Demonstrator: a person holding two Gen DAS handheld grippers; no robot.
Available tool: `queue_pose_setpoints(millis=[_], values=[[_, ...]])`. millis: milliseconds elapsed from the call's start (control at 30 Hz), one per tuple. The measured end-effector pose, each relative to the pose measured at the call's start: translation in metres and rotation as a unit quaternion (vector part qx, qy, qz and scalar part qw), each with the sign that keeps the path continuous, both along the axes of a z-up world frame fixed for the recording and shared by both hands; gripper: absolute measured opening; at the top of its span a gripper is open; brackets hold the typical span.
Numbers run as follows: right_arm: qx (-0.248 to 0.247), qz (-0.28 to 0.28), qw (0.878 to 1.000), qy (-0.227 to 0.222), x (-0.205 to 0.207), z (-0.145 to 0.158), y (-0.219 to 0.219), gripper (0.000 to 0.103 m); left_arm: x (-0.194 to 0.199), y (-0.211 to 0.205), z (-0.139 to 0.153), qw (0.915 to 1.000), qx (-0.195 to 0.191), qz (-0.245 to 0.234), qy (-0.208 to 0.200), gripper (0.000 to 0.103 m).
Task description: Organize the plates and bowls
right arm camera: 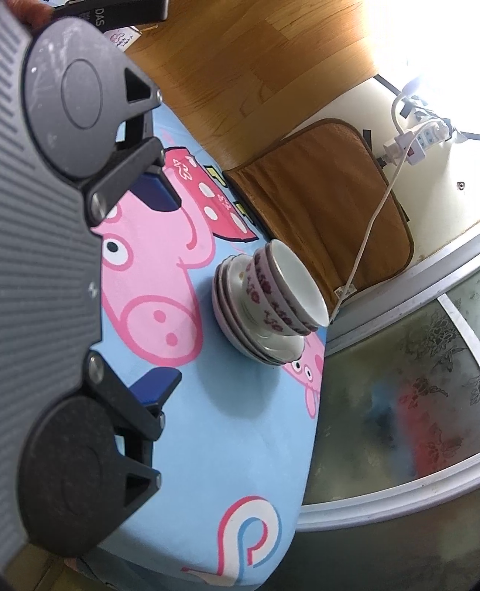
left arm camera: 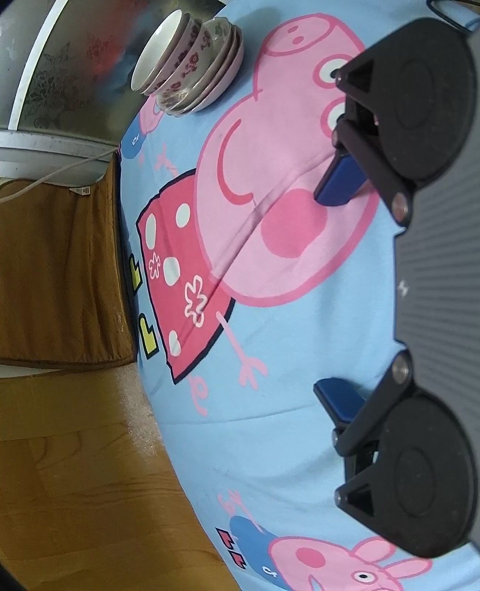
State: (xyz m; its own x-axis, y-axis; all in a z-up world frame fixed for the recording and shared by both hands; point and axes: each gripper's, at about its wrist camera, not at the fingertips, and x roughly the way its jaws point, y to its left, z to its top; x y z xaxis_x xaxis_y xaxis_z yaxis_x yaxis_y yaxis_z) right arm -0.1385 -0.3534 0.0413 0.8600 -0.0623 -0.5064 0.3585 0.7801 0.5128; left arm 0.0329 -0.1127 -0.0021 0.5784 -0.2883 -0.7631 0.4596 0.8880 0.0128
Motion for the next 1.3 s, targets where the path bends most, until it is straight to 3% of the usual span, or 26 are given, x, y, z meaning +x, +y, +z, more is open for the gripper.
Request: queue_pose_setpoints(millis=[533, 667, 1000, 1300], values=[[0.008, 0.038, 0.999, -0.011, 0.007, -0.013, -0.037, 0.093, -0.001, -0.007, 0.004, 0.9993, 0.016, 0.029, 0.014, 0.103], [0.017, 0.045, 0.999, -0.013, 0.009, -0.014, -0.048, 0.093, 0.000, -0.011, 0.010, 0.9994, 0.017, 0.031, 0.002, 0.103], [0.069, 0.036, 0.997, -0.016, 0.005, -0.017, -0.081, 0.093, 0.012, -0.034, 0.028, 0.9993, 0.024, 0.016, -0.025, 0.103], [0.044, 0.026, 0.998, -0.029, 0.006, -0.006, -0.098, 0.093, 0.017, -0.061, 0.045, 0.9989, -0.001, -0.021, -0.042, 0.103]])
